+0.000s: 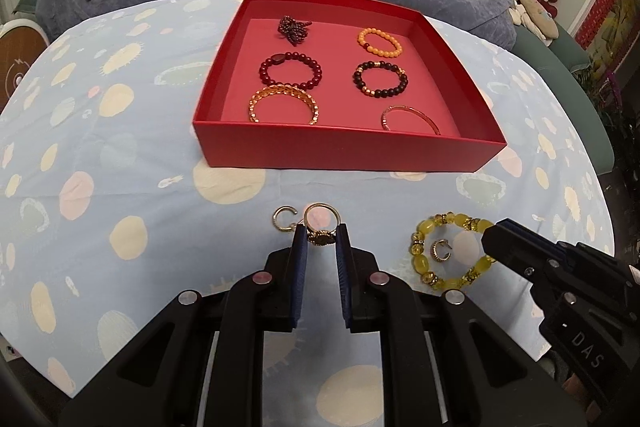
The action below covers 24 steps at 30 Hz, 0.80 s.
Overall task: Organize jewelry
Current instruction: 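Carry the bracelet and ring into the red box and open both tools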
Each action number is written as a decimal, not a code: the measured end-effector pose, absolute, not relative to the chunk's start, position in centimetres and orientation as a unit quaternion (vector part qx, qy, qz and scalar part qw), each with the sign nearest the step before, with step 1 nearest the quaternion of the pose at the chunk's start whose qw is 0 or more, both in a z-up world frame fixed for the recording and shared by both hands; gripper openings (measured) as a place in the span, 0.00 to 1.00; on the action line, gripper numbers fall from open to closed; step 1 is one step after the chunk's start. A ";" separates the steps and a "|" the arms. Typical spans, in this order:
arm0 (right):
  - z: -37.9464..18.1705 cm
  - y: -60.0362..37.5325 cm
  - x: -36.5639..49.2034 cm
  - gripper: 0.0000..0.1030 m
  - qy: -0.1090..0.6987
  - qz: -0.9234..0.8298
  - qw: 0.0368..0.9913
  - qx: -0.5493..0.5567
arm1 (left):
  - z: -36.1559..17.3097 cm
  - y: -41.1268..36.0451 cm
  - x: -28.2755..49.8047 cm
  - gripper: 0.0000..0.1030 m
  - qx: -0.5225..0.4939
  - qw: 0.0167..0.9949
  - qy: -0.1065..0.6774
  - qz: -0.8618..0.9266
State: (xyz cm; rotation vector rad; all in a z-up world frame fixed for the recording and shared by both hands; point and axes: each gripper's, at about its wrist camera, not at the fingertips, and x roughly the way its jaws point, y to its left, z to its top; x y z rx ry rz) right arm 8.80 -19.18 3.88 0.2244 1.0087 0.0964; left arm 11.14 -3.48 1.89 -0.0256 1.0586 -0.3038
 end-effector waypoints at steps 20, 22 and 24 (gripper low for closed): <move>8.7 -18.7 9.7 0.09 0.454 0.059 0.883 0.101 | 5.2 -0.1 10.7 0.14 -0.031 0.857 0.494 -0.144; 9.6 -18.9 10.4 0.09 0.446 0.062 0.887 0.100 | 5.9 -0.3 11.3 0.14 -0.028 0.857 0.492 -0.151; 10.5 -19.1 11.4 0.09 0.438 0.067 0.890 0.105 | 6.7 -0.6 12.1 0.14 -0.031 0.858 0.488 -0.158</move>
